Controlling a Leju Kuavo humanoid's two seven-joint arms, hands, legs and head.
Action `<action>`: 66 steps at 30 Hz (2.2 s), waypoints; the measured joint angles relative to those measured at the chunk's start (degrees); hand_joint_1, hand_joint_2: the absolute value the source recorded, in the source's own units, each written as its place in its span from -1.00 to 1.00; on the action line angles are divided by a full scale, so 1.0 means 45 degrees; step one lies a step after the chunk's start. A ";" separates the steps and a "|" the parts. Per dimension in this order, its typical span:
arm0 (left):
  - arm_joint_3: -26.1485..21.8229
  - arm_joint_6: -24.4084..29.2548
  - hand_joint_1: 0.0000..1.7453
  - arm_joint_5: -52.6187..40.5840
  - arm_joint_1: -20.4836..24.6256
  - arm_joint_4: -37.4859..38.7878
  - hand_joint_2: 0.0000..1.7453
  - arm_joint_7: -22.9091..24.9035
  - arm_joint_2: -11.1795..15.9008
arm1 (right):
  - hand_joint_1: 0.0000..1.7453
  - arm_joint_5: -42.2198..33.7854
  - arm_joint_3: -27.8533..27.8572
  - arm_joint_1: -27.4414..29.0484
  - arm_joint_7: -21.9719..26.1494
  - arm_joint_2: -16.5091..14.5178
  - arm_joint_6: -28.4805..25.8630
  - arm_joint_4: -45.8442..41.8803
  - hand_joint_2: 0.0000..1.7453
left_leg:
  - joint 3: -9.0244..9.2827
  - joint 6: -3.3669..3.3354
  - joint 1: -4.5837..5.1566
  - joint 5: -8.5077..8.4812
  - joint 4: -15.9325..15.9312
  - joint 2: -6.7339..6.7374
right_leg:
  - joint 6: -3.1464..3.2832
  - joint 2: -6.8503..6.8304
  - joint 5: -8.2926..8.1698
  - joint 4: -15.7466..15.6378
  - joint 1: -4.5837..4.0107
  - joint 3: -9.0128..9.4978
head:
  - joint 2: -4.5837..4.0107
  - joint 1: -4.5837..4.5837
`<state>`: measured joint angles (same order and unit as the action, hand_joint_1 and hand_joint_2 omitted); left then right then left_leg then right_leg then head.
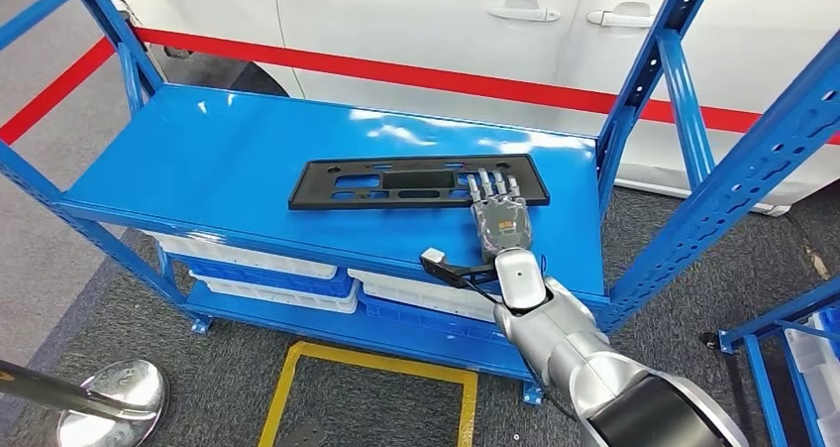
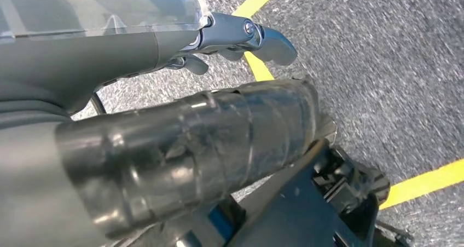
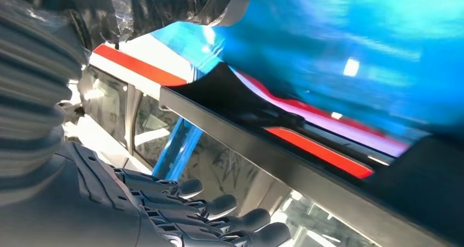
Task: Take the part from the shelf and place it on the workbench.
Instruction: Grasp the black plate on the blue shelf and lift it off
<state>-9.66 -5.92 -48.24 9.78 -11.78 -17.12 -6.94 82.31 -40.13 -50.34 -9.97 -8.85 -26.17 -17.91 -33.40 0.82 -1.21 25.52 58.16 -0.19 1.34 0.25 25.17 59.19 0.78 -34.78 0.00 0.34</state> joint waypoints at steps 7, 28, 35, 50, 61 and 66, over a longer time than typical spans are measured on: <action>0.0000 0.0001 -1.00 0.0000 -0.0051 0.0000 -1.00 0.0007 -0.0001 | -1.00 0.0005 0.0001 0.0131 0.0001 -0.0118 0.0021 0.0002 1.00 | -0.1448 0.0132 -0.0017 0.1271 0.3203 0.0007 | 0.0195 -0.0033 -0.0063 -0.0086 -0.0033 0.0048 | 0.0000 -0.0007; -0.0010 -0.0002 -1.00 -0.0007 -0.0021 0.0000 -1.00 0.0018 0.0002 | -1.00 0.0280 0.0055 0.0326 -0.0273 -0.0132 0.0028 0.0022 1.00 | 0.0191 -0.0299 0.0129 -0.0117 -0.0211 0.0043 | -0.0069 -0.0020 0.0074 -0.0141 -0.0216 0.0201 | 0.0000 0.0016; -0.0023 0.0022 -1.00 -0.0005 0.0050 0.0000 -1.00 0.0026 -0.0001 | -1.00 0.0866 0.0050 0.0294 -0.0480 -0.0200 0.0233 0.0024 1.00 | -0.1142 0.0114 0.0010 0.1501 0.2779 0.0039 | 0.0299 -0.0100 -0.0119 -0.0359 -0.0086 0.0291 | 0.0000 -0.0007; -0.0095 0.0050 -1.00 0.0019 0.0033 0.0000 -1.00 0.0012 0.0025 | -1.00 0.1208 0.0024 0.0259 -0.0621 -0.0148 0.0446 0.0036 1.00 | 0.0227 -0.0583 0.0030 -0.0226 -0.0380 0.0082 | -0.0347 -0.0046 0.1469 0.2572 -0.0112 -0.1079 | 0.0000 0.0017; -0.0183 0.0044 -1.00 0.0039 0.0021 0.0000 -1.00 -0.0007 0.0014 | -1.00 0.1219 0.0024 0.0144 -0.0568 -0.0141 0.0468 0.0036 1.00 | 0.0200 -0.0160 0.0093 -0.0004 -0.0149 0.0033 | 0.0090 -0.0064 -0.0086 -0.0269 -0.0171 0.0226 | 0.0000 0.0012; -0.0249 0.0042 -1.00 0.0049 0.0007 0.0000 -1.00 -0.0004 0.0018 | -1.00 0.1229 0.0024 0.0143 -0.0507 -0.0152 0.0496 0.0036 1.00 | -0.1225 0.0156 0.0006 0.1539 0.2927 0.0034 | 0.0290 -0.0100 -0.0161 -0.0372 -0.0102 0.0237 | 0.0000 -0.0008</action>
<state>-10.78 -5.73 -48.02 9.81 -11.78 -17.14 -6.86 87.84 -40.02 -49.69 -12.25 -9.53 -23.94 -17.75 -38.91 1.52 -1.19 32.44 71.33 -0.04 2.65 -0.20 24.44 57.52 0.32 -33.71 0.00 0.30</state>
